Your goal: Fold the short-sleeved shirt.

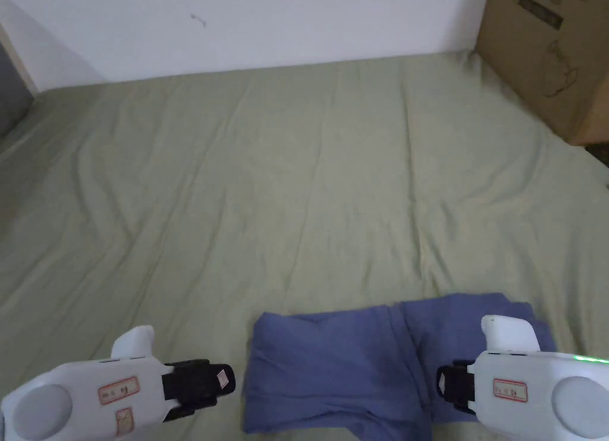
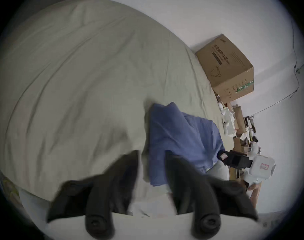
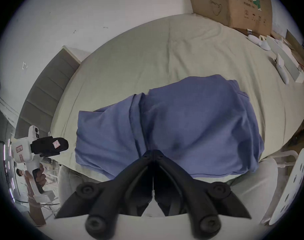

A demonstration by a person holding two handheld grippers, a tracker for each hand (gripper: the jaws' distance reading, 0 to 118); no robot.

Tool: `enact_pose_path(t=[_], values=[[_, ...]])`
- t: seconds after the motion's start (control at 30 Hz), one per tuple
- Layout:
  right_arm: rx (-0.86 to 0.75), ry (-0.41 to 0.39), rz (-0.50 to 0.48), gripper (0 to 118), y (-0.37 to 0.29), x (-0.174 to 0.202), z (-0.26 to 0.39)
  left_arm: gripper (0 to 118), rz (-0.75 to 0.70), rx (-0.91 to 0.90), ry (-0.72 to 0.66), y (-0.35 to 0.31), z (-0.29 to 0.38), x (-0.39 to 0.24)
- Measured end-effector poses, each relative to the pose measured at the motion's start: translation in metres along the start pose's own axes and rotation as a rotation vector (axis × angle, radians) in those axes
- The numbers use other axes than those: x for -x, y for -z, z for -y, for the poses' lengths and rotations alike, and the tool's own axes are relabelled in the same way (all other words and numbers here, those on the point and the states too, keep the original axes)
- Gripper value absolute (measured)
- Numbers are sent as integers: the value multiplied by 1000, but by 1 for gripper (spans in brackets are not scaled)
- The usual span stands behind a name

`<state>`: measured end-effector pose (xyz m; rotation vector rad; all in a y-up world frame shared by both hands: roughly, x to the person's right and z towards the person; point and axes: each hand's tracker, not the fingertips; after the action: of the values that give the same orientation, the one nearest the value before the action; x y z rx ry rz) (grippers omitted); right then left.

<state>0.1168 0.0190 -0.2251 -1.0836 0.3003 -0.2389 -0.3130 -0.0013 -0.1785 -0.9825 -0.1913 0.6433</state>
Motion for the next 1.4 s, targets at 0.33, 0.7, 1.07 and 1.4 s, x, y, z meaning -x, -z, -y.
enact_pose_path(t=[0.33, 0.7, 1.07, 1.4], values=[[22, -49, -7, 0, 1, 22, 1, 112, 297, 141, -254, 75, -3, 11], [38, -3, 27, 0, -1, 17, -2, 9, 358, 158, -289, 77, -8, 43], [39, 6, 9, 0, 6, 20, -7, 9, 124, 45, -249, -61, -29, 106], [81, -2, -26, 0, 19, 27, -1, 9, -12, -36, -268, -99, -26, 86]])
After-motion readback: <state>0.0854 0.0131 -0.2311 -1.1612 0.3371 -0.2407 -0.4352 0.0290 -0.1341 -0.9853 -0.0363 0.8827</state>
